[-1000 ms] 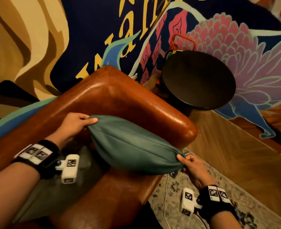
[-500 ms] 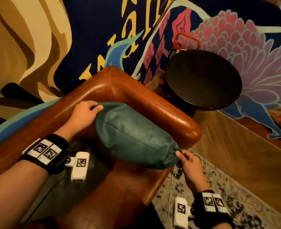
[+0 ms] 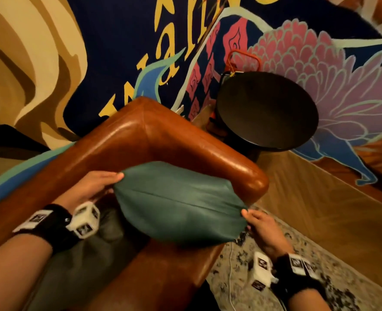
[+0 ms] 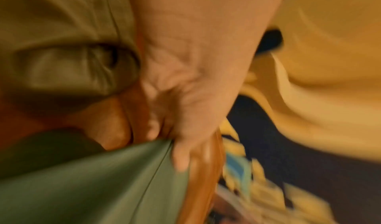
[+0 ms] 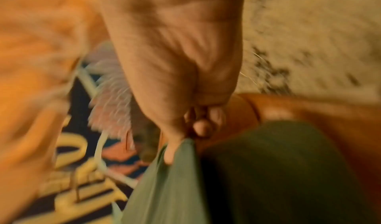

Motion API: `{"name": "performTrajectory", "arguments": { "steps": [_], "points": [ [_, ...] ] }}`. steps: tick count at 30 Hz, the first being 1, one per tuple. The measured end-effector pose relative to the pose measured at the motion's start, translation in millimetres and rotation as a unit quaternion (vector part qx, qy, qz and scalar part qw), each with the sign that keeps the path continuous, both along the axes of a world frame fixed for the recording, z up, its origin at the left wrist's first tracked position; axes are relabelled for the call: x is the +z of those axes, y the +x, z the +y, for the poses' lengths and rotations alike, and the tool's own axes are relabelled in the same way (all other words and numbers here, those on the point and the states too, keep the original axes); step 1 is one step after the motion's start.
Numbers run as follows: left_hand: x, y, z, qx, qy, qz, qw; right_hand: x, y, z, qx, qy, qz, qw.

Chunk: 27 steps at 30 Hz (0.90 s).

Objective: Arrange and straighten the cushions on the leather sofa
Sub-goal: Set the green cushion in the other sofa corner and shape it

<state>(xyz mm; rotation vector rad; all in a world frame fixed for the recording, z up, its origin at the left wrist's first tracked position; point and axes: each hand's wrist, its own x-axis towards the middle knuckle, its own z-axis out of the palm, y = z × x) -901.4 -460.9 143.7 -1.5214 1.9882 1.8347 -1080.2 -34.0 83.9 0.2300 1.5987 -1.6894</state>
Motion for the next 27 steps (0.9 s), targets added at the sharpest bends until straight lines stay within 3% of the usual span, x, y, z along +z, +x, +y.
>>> {"name": "performTrajectory", "arguments": {
  "steps": [2, 3, 7, 12, 16, 18, 20, 21, 22, 23, 24, 25, 27],
  "points": [
    [-5.1, -0.9, 0.3, -0.027, -0.064, -0.023, 0.997, -4.7, -5.9, 4.6, 0.038, 0.109, 0.069, 0.991],
    [-2.4, -3.6, 5.7, -0.005, -0.075, -0.010, 0.997, -4.1, -5.3, 5.4, 0.058, 0.114, 0.088, 0.988],
    [30.6, -7.1, 1.6, 0.098, -0.070, 0.085, 0.989, 1.2, 8.8, 9.7, 0.057, -0.018, 0.024, 0.998],
    [51.4, -33.4, 13.0, 0.070, -0.111, 0.102, 0.986, -41.6, 17.4, 6.6, -0.028, 0.068, -0.011, 0.997],
    [55.1, -33.7, 15.9, 0.000, -0.162, 0.064, 0.985, -55.7, 18.7, 2.7, -0.053, 0.135, -0.019, 0.989],
    [54.0, -38.3, 25.7, -0.090, -0.191, 0.024, 0.977, -59.7, 13.5, -6.0, -0.032, 0.283, 0.042, 0.958],
    [41.2, -43.9, 44.4, -0.136, -0.216, -0.005, 0.967, -45.3, 20.1, -47.6, -0.012, 0.452, 0.175, 0.874],
    [35.4, -47.5, 57.6, -0.135, -0.226, -0.008, 0.965, -29.6, 29.8, -82.6, -0.022, 0.426, 0.267, 0.864],
    [31.5, -52.4, 70.8, -0.136, -0.239, -0.002, 0.961, -5.8, 44.6, -119.8, -0.016, 0.317, 0.354, 0.880],
    [30.9, -56.7, 83.6, -0.144, -0.258, 0.006, 0.955, 15.9, 63.1, -156.5, 0.035, 0.193, 0.409, 0.891],
    [30.6, -61.4, 93.3, -0.155, -0.279, 0.013, 0.948, 32.5, 81.6, -184.3, 0.106, 0.116, 0.450, 0.879],
    [33.6, -64.8, 96.7, -0.167, -0.296, 0.018, 0.940, 36.8, 94.8, -202.2, 0.163, 0.087, 0.473, 0.862],
    [42.8, -70.4, 93.1, -0.141, -0.268, 0.039, 0.952, 9.0, 89.3, -194.8, 0.194, 0.150, 0.493, 0.835]
  ]
}}
